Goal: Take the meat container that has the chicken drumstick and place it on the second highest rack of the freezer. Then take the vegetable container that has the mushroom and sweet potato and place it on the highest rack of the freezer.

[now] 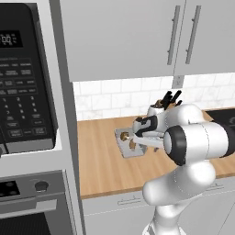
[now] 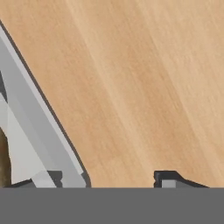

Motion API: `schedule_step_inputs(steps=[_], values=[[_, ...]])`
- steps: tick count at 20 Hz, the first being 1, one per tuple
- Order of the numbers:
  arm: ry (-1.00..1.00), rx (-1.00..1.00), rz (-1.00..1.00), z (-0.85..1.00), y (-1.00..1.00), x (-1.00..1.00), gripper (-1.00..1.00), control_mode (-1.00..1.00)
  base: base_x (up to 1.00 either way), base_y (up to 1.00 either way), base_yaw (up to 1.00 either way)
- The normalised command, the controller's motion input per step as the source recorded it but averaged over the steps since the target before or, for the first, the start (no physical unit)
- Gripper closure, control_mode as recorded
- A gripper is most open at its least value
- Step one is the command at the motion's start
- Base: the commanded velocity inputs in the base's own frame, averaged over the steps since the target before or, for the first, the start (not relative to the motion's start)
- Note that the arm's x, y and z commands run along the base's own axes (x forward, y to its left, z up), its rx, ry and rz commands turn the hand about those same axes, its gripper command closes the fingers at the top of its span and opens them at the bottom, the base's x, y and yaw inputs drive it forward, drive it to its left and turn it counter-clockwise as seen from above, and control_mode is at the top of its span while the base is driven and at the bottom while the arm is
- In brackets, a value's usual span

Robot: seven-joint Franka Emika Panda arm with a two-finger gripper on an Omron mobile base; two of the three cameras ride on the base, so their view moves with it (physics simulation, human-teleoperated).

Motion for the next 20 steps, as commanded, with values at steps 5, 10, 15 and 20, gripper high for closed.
schedule_step_inputs(steps=[5,10,15,20], values=[[0.00,0.00,0.00,0.00,0.01,0.00,1.00,-1.00,0.00,0.00,0.00],[0.01,0.00,0.00,0.00,0.00,0.00,1.00,-1.00,0.00,0.00,0.00],[0.06,0.00,0.00,0.00,0.00,0.00,1.00,-1.00,0.00,0.00,0.00],[0.05,0.00,0.00,0.11,0.00,-0.07,1.00,-1.00,0.00,0.00,0.00]])
